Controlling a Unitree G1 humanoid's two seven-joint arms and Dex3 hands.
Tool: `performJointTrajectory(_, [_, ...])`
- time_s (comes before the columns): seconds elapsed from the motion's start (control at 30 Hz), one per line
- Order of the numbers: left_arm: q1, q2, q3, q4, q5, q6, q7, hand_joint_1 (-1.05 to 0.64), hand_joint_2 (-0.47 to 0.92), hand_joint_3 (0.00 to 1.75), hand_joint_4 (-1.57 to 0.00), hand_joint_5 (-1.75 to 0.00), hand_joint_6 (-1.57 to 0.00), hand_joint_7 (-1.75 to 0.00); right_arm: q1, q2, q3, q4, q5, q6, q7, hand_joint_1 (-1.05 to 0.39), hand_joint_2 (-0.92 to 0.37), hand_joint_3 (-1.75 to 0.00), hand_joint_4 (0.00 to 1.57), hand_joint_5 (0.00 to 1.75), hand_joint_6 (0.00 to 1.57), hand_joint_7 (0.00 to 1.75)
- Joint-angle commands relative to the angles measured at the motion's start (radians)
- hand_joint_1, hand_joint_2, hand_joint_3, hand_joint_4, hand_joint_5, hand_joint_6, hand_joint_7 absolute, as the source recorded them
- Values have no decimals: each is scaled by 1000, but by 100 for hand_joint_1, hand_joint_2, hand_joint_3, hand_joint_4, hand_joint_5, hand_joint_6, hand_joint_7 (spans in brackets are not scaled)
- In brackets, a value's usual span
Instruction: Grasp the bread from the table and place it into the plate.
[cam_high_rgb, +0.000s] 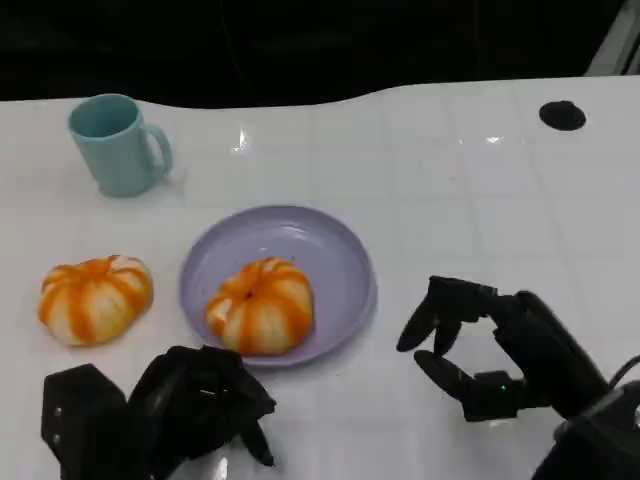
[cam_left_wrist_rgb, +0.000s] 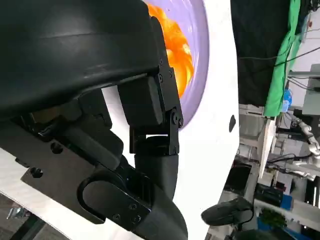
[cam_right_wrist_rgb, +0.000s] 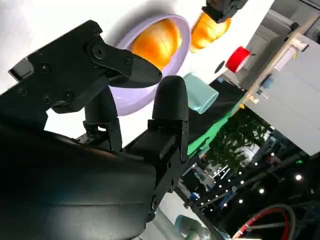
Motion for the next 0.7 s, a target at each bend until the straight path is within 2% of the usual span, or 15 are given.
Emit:
performJointTrajectory(0.03, [11,10,1,-11,-1,9,6,-105,78,1,-157,-84,-157,-55,55,-46,-36,-47,-6,9,9,-26,-49,-103,59,175,57,146])
performJointTrajectory(0.23, [15,9,-1,-26,3,19,14,-105,78,1,-157,-83,-157,-54,107,-83,-60,-70,-75,-18,-24,-29,-47,-104,59,175,56,148])
performJointTrajectory(0.4, [16,10,1,-27,-4,22,5,-105,78,1,-157,-83,-157,-54,147,-99,-79,-64,-125,-57,-66,-30,-57,-89,57,175,54,149])
performJointTrajectory(0.7, [14,21,6,-21,-5,12,-4,-105,79,1,-157,-82,-157,-53,166,-92,-77,8,-184,-98,-155,-33,-56,-93,56,175,51,154])
